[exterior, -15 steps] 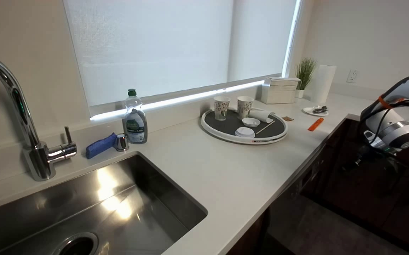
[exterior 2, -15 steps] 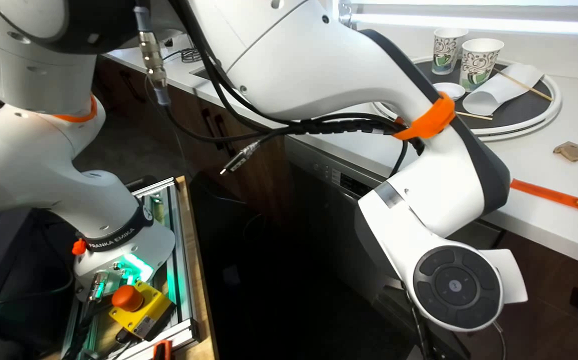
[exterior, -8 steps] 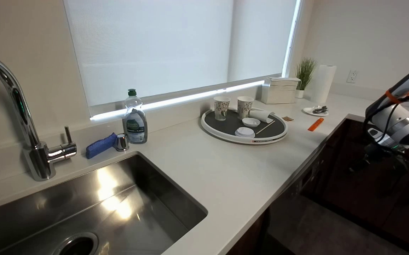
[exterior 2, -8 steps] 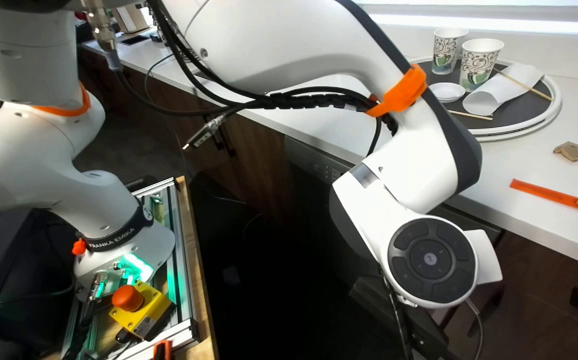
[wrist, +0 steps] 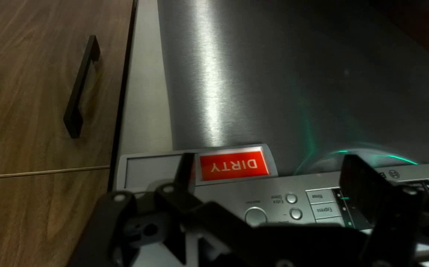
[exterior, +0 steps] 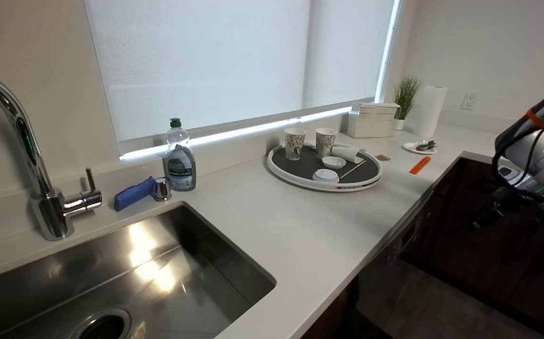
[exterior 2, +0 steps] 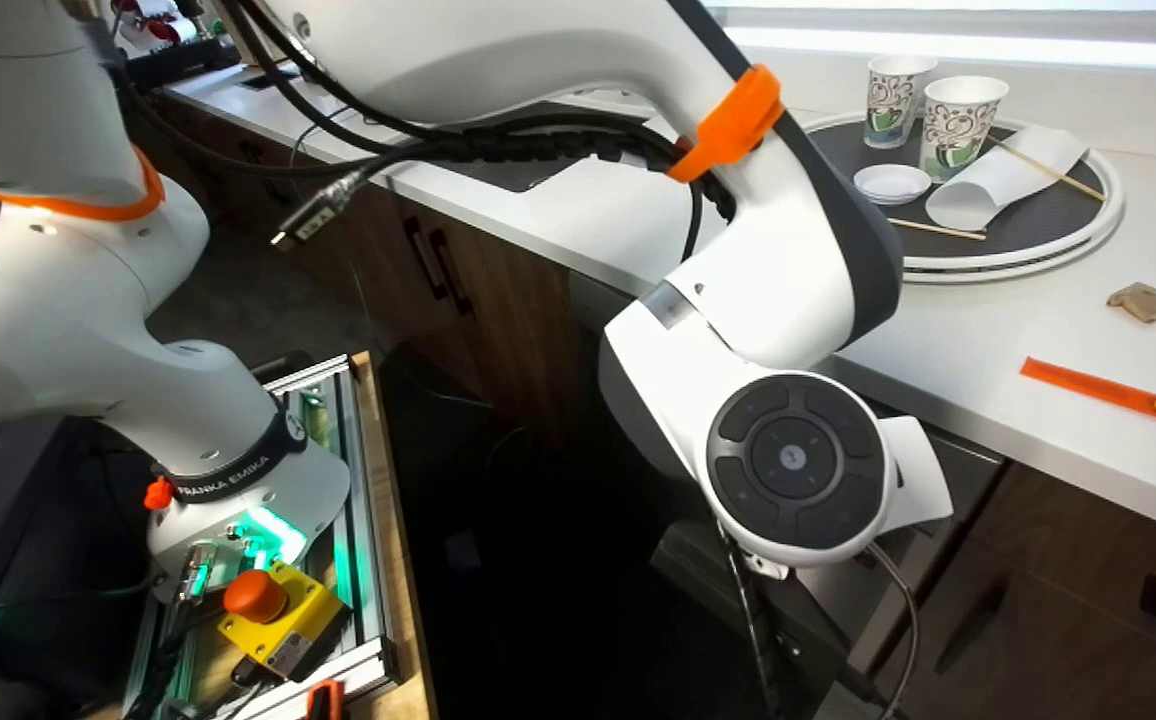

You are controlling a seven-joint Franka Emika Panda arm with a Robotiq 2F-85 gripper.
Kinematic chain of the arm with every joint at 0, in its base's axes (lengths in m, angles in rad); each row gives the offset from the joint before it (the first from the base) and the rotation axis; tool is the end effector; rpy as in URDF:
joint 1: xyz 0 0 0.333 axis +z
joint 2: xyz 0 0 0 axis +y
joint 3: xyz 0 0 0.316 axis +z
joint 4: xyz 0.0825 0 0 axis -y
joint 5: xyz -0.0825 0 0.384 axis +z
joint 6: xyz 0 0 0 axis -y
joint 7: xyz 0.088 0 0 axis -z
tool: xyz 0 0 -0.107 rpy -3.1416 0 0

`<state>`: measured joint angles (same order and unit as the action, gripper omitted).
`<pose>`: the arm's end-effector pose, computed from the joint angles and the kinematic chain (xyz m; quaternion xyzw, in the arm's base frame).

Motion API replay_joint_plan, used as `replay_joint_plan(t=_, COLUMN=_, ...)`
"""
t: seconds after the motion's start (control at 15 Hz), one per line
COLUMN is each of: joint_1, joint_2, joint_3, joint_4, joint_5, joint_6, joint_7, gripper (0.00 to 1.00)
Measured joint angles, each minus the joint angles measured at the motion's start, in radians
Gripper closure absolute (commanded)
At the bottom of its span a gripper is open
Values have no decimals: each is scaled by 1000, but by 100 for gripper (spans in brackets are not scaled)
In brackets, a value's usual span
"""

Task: Press a button on the dishwasher

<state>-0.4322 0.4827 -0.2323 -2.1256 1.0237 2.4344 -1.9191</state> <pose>0.4383 -0.3441 0.1728 -0.9473 -0.2065 -0.2156 0.1165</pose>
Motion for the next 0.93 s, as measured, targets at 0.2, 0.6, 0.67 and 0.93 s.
replay_joint_plan(t=0.2, joint_1=2, joint_2=-49, joint_3=-2, joint_4=-44, joint_5=-9, joint_6=29, joint_7=0, gripper=0)
replay_joint_plan(t=0.6, joint_1=11, joint_2=-117, joint_3=-6, joint_4=-104, joint_5=-20, joint_6=110, joint_7=5, gripper=0)
replay_joint_plan(t=0.67, joint_1=13, joint_2=-123, joint_3=-6, joint_4=-111, joint_5=-22, joint_6=129, joint_7=8, gripper=0)
replay_joint_plan(t=0.93, joint_1=22, joint_2=-127, joint_3=-6, joint_4=-130, joint_5=-33, joint_6=175, joint_7=21, gripper=0)
